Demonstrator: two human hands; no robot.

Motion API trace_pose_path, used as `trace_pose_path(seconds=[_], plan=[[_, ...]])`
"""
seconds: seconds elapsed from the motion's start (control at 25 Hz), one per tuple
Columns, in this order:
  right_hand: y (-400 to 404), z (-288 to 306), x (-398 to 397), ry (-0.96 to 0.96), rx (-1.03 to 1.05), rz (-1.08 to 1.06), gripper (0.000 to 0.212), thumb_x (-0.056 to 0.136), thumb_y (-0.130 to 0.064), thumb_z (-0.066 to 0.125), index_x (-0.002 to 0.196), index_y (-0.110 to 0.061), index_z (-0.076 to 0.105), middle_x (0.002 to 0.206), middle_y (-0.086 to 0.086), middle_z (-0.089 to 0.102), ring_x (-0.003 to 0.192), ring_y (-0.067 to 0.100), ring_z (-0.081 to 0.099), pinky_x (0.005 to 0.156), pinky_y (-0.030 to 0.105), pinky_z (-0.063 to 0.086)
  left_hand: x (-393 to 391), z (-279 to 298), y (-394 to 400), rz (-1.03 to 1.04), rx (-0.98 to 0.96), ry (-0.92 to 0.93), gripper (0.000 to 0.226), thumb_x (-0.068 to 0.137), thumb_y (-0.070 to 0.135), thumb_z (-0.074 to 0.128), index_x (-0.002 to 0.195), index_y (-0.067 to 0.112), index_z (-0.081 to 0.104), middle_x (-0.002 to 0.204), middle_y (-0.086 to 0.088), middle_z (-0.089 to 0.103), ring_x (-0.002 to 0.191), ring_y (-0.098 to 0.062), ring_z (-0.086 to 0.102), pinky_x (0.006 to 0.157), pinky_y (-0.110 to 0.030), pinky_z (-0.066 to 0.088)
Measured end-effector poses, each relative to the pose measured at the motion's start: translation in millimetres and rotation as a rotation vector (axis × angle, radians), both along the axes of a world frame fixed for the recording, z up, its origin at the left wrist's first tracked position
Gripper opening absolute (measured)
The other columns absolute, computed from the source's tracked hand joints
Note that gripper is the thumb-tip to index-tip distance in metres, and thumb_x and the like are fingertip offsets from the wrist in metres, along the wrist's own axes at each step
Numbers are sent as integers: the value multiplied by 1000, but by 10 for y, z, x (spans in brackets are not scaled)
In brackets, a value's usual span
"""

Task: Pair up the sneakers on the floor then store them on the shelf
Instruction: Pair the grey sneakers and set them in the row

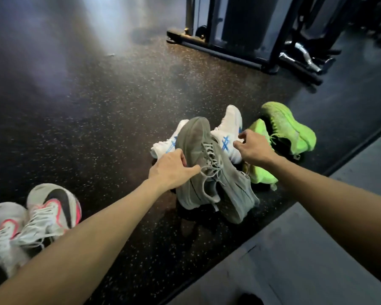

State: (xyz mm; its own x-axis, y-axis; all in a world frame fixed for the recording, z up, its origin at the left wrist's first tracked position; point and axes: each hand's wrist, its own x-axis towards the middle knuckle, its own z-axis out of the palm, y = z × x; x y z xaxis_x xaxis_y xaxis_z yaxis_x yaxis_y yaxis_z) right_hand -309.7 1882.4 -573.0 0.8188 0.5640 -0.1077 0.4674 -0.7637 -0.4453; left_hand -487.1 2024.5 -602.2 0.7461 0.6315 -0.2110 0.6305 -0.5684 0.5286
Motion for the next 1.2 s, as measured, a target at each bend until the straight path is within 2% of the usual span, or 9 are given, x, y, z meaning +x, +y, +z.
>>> trace_pose_path(seconds=[0.2, 0.28, 0.36, 0.6, 0.76, 0.88, 0.96, 1.08, 1.2], plan=[[-463, -299, 56, 70, -177, -65, 24, 91, -17, 50, 93, 3, 63, 105, 27, 63, 97, 40, 59, 73, 34, 42, 249, -103, -265, -127, 88, 124, 63, 67, 82, 55, 79, 20, 53, 75, 4, 56, 79, -19, 59, 66, -33, 47], [-557, -419, -3, 140, -274, -64, 28, 90, -17, 50, 64, -5, 52, 84, 23, 57, 79, 34, 54, 61, 30, 37, 298, -148, -365, -165, 169, 175, 70, 64, 87, 52, 78, 18, 55, 78, 2, 57, 83, -23, 62, 67, -33, 49], [-587, -544, -59, 222, -330, -41, 37, 91, -21, 50, 56, -11, 40, 73, 13, 50, 71, 28, 45, 51, 30, 31, 334, -219, -396, -151, 217, 179, 69, 66, 82, 59, 87, 16, 59, 90, -3, 62, 89, -27, 64, 71, -34, 52], [-608, -754, -152, 485, -143, -197, 23, 85, -25, 69, 85, -5, 58, 84, 7, 58, 65, 15, 51, 52, 27, 39, 229, -373, -362, -79, 235, 156, 42, 81, 44, 65, 109, 13, 60, 108, -10, 62, 103, -32, 61, 77, -35, 48], [-595, -776, -218, 649, -49, -294, 36, 77, -25, 80, 96, 2, 66, 90, 13, 69, 78, 26, 67, 70, 36, 56, 121, -327, -274, -69, 340, 76, 29, 95, 37, 50, 107, 13, 61, 105, -11, 64, 100, -33, 63, 77, -38, 50], [-532, -605, -323, 772, 104, -267, 23, 77, -20, 81, 80, -5, 63, 71, 6, 64, 50, 13, 59, 48, 23, 47, 18, -262, -188, -8, 302, 25, 30, 98, 35, 43, 103, 12, 62, 104, -14, 64, 99, -38, 61, 77, -41, 48], [-468, -466, -398, 750, 243, -218, 18, 80, -16, 77, 78, -8, 62, 70, 3, 64, 47, 7, 60, 43, 17, 46, -75, -217, -145, 23, 285, -6, 31, 98, 35, 43, 99, 11, 63, 102, -16, 65, 97, -41, 61, 77, -42, 48], [-319, -315, -472, 523, 296, -95, 24, 77, -17, 79, 84, -4, 60, 78, 7, 62, 69, 18, 59, 68, 39, 56, -259, -152, -30, 74, 270, -13, 28, 97, 34, 45, 96, 12, 63, 100, -17, 65, 95, -42, 61, 77, -41, 47], [-179, -171, -611, 346, 284, 0, 27, 78, -21, 77, 90, -7, 57, 87, 10, 62, 80, 23, 57, 78, 44, 52, -464, -85, 141, 139, 229, -19, 28, 95, 36, 47, 93, 13, 63, 100, -17, 66, 94, -41, 61, 76, -40, 47]])
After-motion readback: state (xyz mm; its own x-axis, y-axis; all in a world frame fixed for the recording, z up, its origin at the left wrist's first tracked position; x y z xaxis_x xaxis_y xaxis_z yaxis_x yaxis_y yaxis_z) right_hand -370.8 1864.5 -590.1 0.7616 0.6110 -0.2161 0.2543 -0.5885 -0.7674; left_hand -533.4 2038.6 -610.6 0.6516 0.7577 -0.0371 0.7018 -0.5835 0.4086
